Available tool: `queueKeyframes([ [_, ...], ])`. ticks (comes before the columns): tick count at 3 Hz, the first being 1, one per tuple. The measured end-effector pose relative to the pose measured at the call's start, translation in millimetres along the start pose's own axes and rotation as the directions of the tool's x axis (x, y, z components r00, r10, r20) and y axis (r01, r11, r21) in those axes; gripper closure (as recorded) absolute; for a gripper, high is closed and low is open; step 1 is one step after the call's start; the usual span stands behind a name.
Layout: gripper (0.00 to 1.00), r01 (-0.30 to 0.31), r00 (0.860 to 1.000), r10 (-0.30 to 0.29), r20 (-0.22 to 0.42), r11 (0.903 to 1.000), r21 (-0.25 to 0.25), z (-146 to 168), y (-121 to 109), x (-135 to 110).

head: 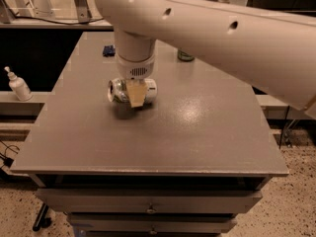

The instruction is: Knock 7up can over

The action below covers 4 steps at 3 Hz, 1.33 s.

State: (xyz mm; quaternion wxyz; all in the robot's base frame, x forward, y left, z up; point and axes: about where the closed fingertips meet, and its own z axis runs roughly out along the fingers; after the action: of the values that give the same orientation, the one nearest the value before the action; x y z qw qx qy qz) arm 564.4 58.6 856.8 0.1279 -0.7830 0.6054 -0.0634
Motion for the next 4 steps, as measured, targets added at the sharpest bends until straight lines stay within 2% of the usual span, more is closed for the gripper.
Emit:
queueKeyframes([
  [3, 0.12, 0.016, 0.998, -0.018, -0.063, 0.9996, -0.024, 18.6, 10.9, -3.0],
  [4, 0.00, 0.009, 0.999, -0.011, -0.051, 0.9994, -0.034, 18.4, 10.7, -2.3],
])
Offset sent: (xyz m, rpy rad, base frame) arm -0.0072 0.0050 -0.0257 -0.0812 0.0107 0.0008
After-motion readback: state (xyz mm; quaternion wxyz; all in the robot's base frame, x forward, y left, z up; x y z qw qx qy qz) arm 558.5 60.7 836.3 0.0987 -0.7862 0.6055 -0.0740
